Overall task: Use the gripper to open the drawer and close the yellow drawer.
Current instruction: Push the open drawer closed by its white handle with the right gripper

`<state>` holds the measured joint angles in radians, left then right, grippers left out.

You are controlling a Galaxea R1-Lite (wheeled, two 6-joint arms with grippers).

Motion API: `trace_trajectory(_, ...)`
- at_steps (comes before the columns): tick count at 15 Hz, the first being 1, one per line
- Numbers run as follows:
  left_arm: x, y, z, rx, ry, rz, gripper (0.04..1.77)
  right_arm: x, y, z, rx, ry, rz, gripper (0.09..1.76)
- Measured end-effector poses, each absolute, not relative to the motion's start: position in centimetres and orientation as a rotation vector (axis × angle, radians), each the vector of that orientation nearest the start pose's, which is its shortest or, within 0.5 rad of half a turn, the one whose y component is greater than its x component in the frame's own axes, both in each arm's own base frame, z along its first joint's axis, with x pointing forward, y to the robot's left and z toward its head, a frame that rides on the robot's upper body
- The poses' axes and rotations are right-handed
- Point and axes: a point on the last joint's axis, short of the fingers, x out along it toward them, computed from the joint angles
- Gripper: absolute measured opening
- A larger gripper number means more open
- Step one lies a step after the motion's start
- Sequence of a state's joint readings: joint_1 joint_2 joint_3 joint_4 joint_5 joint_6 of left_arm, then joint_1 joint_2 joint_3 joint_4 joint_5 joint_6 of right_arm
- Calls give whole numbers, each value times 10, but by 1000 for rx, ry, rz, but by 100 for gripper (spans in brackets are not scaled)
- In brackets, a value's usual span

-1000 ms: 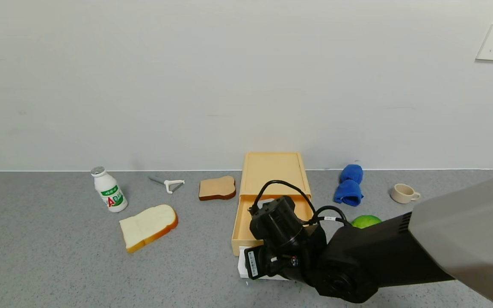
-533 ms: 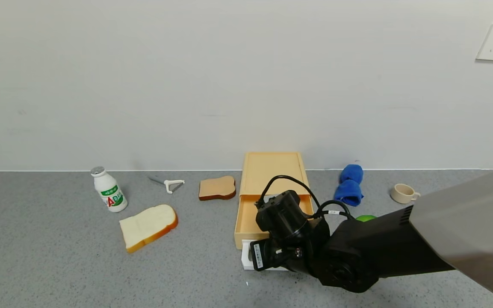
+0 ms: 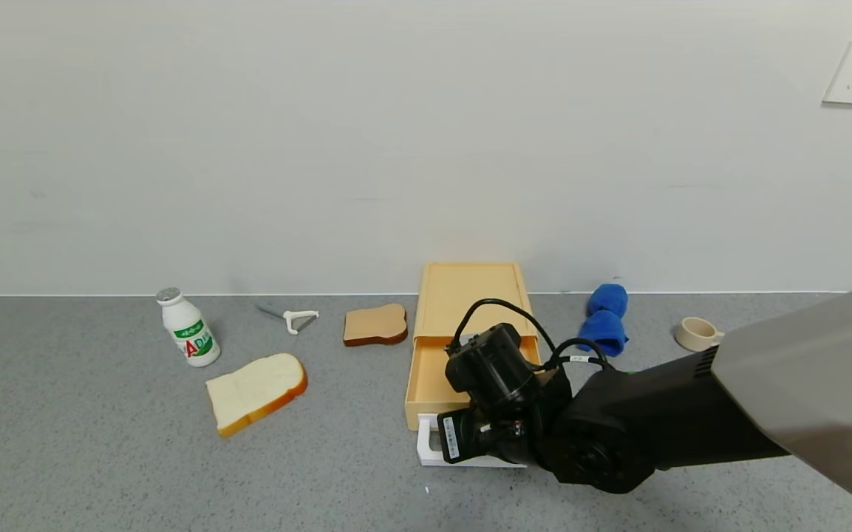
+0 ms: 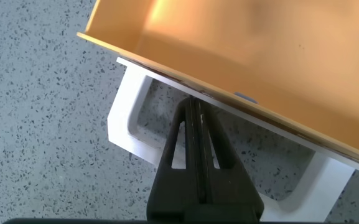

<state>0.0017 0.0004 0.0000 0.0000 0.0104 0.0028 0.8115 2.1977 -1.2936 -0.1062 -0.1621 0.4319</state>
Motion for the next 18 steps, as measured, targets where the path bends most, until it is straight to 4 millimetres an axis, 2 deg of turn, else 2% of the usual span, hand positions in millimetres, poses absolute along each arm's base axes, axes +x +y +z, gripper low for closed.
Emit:
trace_trajectory(11, -23, 0, 76, 3, 0, 12, 172, 318, 284, 82, -8, 774, 420, 12)
trace_trajectory(18, -23, 0, 75, 3, 0, 12, 172, 346, 277, 84, -2, 730, 394, 12)
